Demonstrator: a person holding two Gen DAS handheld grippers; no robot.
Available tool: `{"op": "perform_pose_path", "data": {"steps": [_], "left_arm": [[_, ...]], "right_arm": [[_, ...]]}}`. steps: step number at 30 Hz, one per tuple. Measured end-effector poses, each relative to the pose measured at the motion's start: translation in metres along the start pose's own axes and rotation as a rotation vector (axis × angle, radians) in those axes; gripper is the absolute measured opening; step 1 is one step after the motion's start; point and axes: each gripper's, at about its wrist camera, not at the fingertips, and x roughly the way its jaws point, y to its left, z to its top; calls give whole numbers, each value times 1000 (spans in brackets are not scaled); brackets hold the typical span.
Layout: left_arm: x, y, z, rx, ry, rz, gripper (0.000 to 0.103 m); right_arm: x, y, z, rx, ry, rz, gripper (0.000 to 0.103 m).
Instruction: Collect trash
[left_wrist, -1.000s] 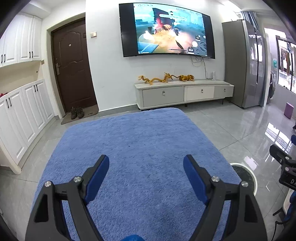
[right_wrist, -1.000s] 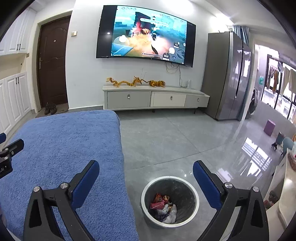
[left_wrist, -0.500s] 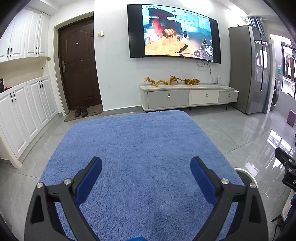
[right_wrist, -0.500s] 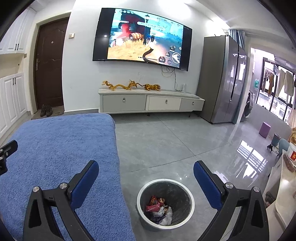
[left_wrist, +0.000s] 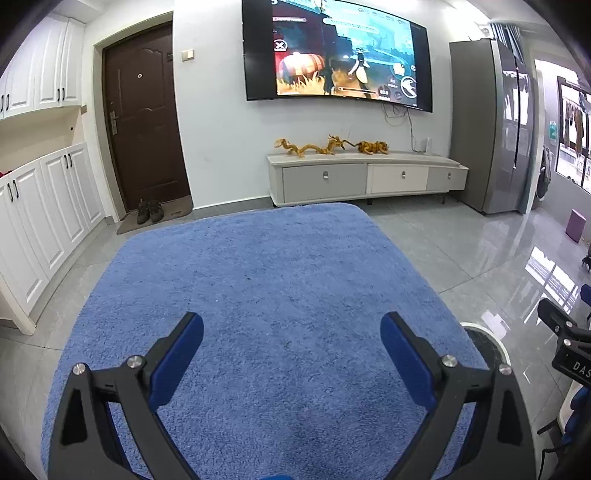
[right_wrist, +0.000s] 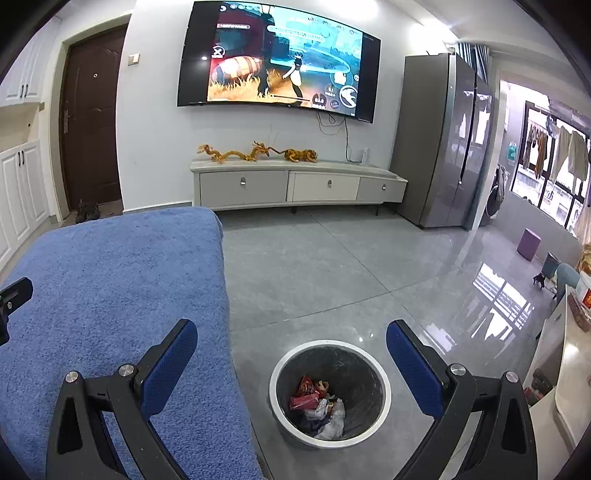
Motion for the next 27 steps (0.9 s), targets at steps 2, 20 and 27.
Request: {"op": "perform_pose_path", "data": {"steps": [2,20,27], "left_arm": [[1,-4,-1,12,3,-6,97],[15,-32,0,80,32,-12,97],[17,-35,4,69,29,-1,97]], "right_arm": [[3,-3,0,8,7,-3,103],[21,-21,-6,69,57,-5,103],[23,-28,-8,84,68,-4,103]]}}
